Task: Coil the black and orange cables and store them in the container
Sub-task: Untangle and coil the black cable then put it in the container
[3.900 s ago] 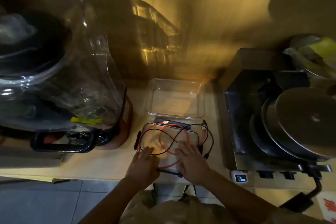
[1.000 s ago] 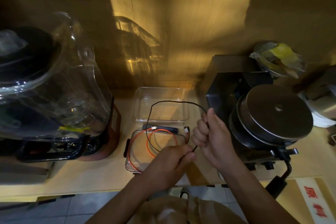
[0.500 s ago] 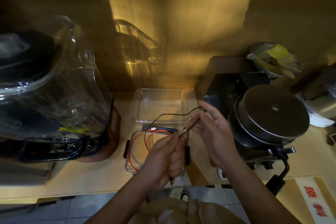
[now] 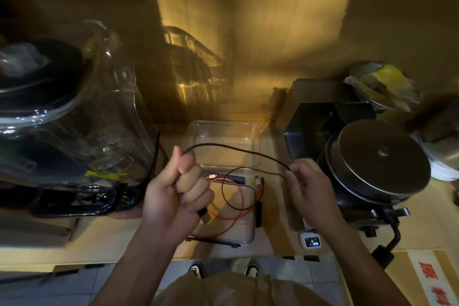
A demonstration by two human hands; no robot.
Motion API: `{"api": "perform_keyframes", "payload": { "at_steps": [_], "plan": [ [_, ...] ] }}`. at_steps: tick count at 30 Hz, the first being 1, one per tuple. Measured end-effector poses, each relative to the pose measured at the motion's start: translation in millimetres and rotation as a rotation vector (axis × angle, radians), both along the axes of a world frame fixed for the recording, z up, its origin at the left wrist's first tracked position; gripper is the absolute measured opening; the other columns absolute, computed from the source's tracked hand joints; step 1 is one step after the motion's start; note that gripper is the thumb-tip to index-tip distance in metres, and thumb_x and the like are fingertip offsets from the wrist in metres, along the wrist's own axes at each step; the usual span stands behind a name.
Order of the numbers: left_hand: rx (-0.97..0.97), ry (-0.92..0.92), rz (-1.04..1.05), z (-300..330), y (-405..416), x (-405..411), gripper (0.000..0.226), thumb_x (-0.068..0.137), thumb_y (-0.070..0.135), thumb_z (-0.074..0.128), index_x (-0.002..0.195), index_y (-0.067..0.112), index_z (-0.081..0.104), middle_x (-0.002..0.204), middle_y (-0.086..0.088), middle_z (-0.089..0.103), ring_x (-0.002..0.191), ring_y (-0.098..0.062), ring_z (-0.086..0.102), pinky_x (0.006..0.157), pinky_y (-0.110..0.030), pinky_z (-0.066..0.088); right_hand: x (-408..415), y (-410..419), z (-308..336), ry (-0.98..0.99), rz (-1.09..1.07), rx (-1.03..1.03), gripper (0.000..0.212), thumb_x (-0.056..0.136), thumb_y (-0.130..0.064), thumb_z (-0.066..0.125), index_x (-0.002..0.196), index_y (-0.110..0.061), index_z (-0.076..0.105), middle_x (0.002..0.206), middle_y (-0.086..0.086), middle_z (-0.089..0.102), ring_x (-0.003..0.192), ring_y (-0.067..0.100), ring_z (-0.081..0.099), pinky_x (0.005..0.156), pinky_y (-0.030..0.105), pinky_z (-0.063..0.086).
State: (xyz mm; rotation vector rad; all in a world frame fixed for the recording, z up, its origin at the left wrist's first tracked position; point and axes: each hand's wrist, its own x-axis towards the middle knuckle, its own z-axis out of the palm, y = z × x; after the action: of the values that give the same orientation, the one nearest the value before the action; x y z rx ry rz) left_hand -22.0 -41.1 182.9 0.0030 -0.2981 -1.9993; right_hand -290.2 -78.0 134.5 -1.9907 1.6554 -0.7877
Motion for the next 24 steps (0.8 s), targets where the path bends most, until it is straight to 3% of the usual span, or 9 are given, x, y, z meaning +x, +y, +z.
{"api": "perform_keyframes", "payload": {
  "at_steps": [4, 9, 12, 14, 17, 20, 24],
  "plan": [
    [0.008, -0.008, 0.075, 0.2, -4.7, 14.5, 0.042, 0.108, 0.038, 0.025, 0.092, 0.009, 0.051, 0.06, 0.002, 0.029, 0.049, -0.013, 0.025, 0.05, -0.028, 0.024, -8.3, 0.2, 3.3, -0.221, -0.086, 0.034, 0.013, 0.096, -0.011, 0.057, 0.089, -0.021, 0.062, 0.08, -0.005, 0.062, 0.075, 0.006, 0.059, 0.064, 0.011, 0.044],
    [0.133, -0.181, 0.221, -4.0, -4.8, 10.5, 0.042, 0.106, 0.042, 0.028, 0.091, 0.015, 0.057, 0.054, 0.006, 0.027, 0.044, -0.008, 0.022, 0.042, -0.021, 0.03, -3.7, 5.6, 2.4, -0.479, -0.184, 0.004, 0.01, 0.094, -0.007, 0.059, 0.093, -0.017, 0.06, 0.074, 0.012, 0.062, 0.071, 0.026, 0.062, 0.065, 0.024, 0.05],
    [0.202, -0.307, 0.32, 2.0, -7.3, 2.0, 0.04, 0.105, 0.039, 0.029, 0.09, 0.017, 0.059, 0.049, 0.008, 0.033, 0.044, -0.007, 0.016, 0.04, -0.019, 0.028, 1.1, 9.4, 2.1, -0.44, -0.136, -0.037, 0.013, 0.093, -0.008, 0.06, 0.086, -0.018, 0.062, 0.075, 0.001, 0.062, 0.071, 0.019, 0.061, 0.062, 0.025, 0.049],
    [0.224, -0.357, 0.359, 5.4, -9.7, -0.6, 0.038, 0.102, 0.038, 0.031, 0.09, 0.017, 0.06, 0.049, 0.008, 0.032, 0.043, -0.007, 0.016, 0.04, -0.019, 0.026, 2.5, 12.6, 1.9, -0.349, -0.059, -0.069, 0.012, 0.094, -0.017, 0.058, 0.083, -0.017, 0.063, 0.075, -0.005, 0.061, 0.072, 0.014, 0.06, 0.06, 0.018, 0.046],
    [0.224, -0.392, 0.382, 7.1, -12.9, -2.7, 0.036, 0.102, 0.035, 0.032, 0.095, 0.015, 0.062, 0.05, 0.007, 0.033, 0.041, -0.005, 0.027, 0.042, -0.019, 0.027, 4.1, 16.6, 2.9, -0.205, 0.057, -0.099, 0.02, 0.092, -0.028, 0.051, 0.083, -0.018, 0.065, 0.076, -0.016, 0.062, 0.078, -0.001, 0.06, 0.066, 0.008, 0.044],
    [0.217, -0.446, 0.395, 8.4, -17.0, -8.3, 0.033, 0.098, 0.028, 0.034, 0.107, 0.012, 0.061, 0.053, 0.005, 0.036, 0.046, -0.008, 0.031, 0.047, -0.022, 0.03, 6.1, 17.2, 4.1, -0.13, 0.203, -0.082, 0.018, 0.093, -0.027, 0.053, 0.086, -0.021, 0.068, 0.085, -0.028, 0.061, 0.082, -0.007, 0.061, 0.071, 0.007, 0.043],
    [0.182, -0.575, 0.378, 8.0, -23.0, -17.0, 0.033, 0.092, 0.023, 0.04, 0.118, 0.011, 0.057, 0.06, 0.003, 0.037, 0.051, -0.011, 0.034, 0.053, -0.024, 0.036, 12.6, 20.7, 7.6, -0.073, 0.328, -0.107, 0.017, 0.094, -0.024, 0.053, 0.088, -0.02, 0.068, 0.084, -0.021, 0.06, 0.082, -0.005, 0.059, 0.073, 0.013, 0.044]
  ]
}}
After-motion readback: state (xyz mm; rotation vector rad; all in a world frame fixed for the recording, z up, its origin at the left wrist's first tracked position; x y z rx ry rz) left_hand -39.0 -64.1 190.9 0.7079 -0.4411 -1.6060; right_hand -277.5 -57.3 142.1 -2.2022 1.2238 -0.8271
